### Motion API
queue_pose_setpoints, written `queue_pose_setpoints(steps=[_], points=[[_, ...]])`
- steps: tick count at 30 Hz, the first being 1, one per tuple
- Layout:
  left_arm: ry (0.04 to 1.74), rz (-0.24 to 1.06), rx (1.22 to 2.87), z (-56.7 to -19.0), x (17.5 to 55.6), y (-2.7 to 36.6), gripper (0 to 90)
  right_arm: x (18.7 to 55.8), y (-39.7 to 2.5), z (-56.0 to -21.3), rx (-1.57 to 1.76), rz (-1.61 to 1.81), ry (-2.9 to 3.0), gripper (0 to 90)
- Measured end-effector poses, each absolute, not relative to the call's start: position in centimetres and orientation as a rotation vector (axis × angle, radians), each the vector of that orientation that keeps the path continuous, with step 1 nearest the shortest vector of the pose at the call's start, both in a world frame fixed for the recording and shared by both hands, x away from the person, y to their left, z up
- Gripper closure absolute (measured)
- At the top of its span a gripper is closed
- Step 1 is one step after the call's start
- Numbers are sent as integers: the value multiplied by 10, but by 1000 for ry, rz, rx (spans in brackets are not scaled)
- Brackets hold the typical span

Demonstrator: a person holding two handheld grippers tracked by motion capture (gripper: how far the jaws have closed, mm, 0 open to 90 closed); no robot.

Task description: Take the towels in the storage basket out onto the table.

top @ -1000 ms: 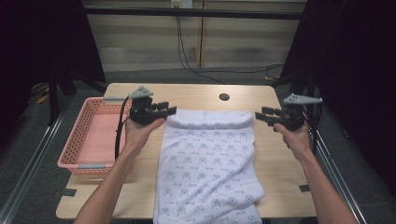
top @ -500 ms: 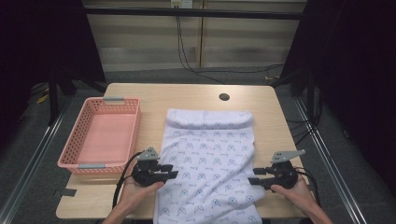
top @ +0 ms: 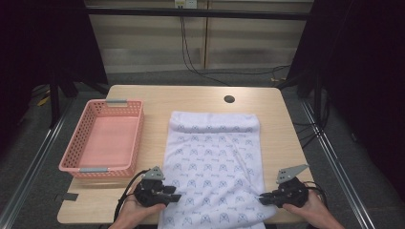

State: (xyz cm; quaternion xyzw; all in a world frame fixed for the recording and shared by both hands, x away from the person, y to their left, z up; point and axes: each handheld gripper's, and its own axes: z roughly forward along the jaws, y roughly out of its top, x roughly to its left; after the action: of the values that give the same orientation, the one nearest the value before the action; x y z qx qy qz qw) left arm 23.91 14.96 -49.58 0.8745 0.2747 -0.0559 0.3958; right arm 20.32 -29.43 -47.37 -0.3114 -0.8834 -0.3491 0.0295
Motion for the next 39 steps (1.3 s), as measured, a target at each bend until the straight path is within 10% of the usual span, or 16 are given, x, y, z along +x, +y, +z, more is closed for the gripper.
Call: queue_pose_setpoints(steps=[7,11,24,39], points=[[659,-239,2247,-493,222,157,597,177,-292,-467,-834,-1086,-2685,774],[662,-190,2237,-491,221,159,555,173,-291,-463,-868,-1187,-2675,584],[772,70,2188,-491,304,128,594,263,-279,-488,-1223,-1257,-2770,553],[708,-30,2233,-496,260,141,664,238,-285,-493,-1175,-1119,-2793,881]])
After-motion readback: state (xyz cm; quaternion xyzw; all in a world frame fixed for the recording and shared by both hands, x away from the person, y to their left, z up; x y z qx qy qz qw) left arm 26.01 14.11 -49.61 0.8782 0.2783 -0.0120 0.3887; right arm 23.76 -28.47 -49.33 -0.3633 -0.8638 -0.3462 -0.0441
